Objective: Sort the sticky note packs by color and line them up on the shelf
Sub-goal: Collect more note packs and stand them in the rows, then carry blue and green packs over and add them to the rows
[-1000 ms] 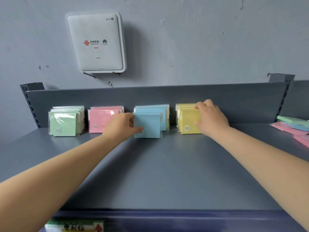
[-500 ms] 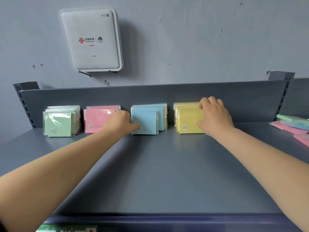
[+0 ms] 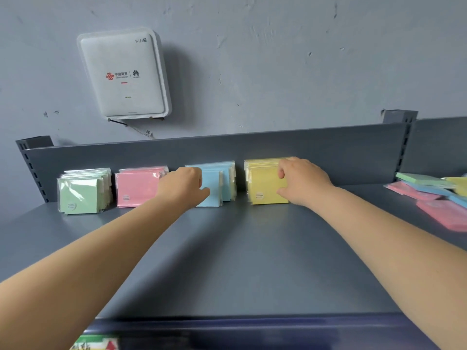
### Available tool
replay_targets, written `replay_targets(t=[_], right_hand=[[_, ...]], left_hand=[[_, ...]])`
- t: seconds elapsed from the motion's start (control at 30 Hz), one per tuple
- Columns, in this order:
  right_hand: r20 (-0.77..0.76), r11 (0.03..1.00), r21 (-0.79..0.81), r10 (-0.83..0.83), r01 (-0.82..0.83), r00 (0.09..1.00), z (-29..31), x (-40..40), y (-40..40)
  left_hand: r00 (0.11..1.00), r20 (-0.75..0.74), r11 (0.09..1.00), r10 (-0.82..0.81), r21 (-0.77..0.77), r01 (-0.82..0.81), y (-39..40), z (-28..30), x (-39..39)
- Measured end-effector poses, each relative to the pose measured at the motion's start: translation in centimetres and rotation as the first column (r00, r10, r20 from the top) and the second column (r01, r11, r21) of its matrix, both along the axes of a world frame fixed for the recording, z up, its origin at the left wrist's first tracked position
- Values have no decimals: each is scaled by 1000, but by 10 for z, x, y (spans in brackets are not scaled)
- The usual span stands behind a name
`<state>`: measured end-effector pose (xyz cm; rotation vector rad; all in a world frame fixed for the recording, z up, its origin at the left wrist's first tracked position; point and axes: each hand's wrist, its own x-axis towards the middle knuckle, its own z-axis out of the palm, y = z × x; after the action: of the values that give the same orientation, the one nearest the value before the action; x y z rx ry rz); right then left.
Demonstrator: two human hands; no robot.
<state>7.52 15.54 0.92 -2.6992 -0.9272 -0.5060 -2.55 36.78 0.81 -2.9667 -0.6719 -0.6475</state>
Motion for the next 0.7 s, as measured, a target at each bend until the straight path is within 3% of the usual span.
replay_targets(t=[0.23,0.33,0.47,0.7], right_hand=[[212,971,-239,76,-24,974,21,-14,-71],[252,979,-205,59,-6,966,19,-19,-121],[194,990,-138,-8,35,981,10,-23,-195],[10,974,123,-194,192,981,-8,4,-303]], left_hand=[[968,76,958,-240,182,223,-105,19,15],[927,138,928,-348,190,320,-165,26,21],[876,181,892,-447,171,420,-242,22,29],[845,91,850,-527,72,523,-339,-1,62]])
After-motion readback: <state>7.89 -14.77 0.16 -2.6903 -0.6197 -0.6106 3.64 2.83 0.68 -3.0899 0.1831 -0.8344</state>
